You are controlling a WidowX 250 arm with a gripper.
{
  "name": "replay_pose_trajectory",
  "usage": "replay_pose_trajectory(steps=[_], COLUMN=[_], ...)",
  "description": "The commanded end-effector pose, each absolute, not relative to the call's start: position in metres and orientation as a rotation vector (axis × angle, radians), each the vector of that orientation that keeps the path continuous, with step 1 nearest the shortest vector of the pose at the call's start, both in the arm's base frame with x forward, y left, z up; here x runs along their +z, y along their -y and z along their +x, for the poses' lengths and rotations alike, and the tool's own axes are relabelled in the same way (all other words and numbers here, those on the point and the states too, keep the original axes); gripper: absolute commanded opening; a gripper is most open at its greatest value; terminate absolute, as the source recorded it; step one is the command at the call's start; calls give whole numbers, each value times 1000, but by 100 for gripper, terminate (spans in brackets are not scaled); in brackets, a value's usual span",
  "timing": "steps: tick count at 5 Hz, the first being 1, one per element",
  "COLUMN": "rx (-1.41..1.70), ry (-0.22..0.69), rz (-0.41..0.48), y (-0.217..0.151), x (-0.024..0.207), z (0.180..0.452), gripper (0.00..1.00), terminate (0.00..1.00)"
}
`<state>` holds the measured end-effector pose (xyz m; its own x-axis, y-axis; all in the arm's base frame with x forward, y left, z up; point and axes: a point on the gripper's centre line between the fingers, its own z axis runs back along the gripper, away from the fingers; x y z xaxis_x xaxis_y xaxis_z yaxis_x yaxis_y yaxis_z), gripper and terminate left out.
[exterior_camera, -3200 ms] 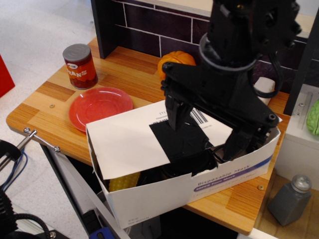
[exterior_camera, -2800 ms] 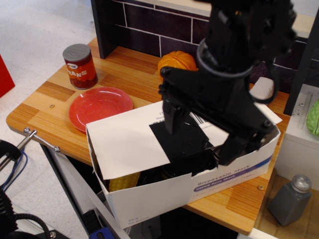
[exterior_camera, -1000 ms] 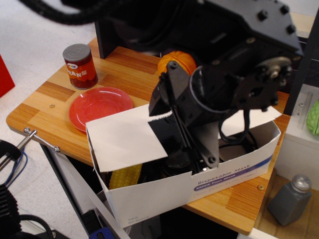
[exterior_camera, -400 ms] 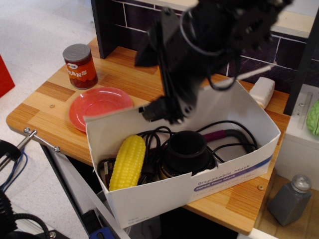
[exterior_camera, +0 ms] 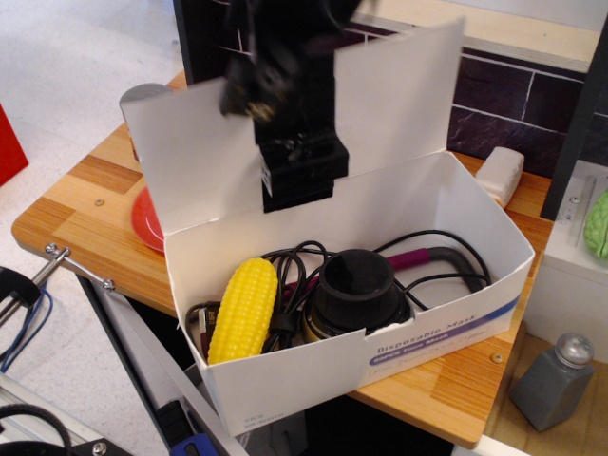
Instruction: Open white1fbox flap
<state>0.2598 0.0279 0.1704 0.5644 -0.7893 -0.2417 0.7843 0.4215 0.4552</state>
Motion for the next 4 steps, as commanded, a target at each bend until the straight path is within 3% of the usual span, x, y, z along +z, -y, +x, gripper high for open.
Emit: replay_pose_trajectory(steps=[1, 2, 3, 4], rx=[-1210, -1267, -1306, -1316], ry=[60, 138, 195, 209], rz=[573, 513, 533, 525], y=[-64, -80, -85, -86], x=[172, 154, 143, 141], z=[264, 248, 239, 242], gripper=[100, 100, 100, 100], terminate=[0, 0, 0, 100])
